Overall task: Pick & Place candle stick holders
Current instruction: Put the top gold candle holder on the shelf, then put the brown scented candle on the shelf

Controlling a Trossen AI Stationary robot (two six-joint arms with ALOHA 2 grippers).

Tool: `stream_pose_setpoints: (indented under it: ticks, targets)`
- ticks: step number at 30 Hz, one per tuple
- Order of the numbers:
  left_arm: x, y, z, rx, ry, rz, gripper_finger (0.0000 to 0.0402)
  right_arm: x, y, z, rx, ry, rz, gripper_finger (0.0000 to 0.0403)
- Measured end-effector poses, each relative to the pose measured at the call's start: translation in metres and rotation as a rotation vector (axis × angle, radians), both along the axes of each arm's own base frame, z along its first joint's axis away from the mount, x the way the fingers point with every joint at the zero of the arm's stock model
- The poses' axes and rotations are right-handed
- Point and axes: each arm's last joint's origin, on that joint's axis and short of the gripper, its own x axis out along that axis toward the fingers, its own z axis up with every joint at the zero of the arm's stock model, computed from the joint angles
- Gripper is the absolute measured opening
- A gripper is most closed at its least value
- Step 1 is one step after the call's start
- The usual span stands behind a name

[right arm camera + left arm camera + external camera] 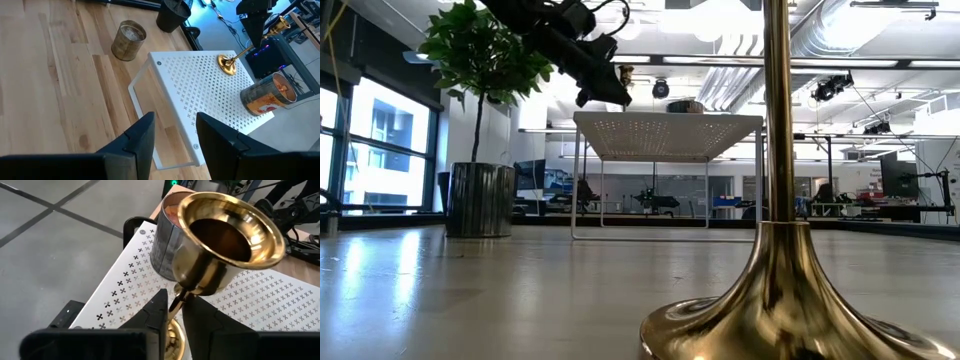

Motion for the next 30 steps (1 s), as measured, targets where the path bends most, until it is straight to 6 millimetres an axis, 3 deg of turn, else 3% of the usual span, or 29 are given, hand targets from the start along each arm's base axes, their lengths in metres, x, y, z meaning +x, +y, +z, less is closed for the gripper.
stream_pose_setpoints:
  ticks: [11,15,24,30]
  targets:
    - [0.0,0.0,0.0,-0.045,-0.012,0.028,0.0211,0.0,0.0,0.0,0.003,0.003,0.001,0.014]
    - [-0.001,0.0,-0.001,-0.054,-0.003,0.029,0.0248,0.0,0.0,0.0,0.005,0.003,0.002,0.014]
    - [-0.004,-0.002,-0.006,-0.097,0.054,0.03,0.0261,0.0,0.0,-0.001,0.028,0.018,0.004,0.014]
    - [-0.017,-0.013,0.002,-0.094,0.104,0.024,0.0261,-0.001,0.0,-0.001,0.028,0.022,0.004,0.014]
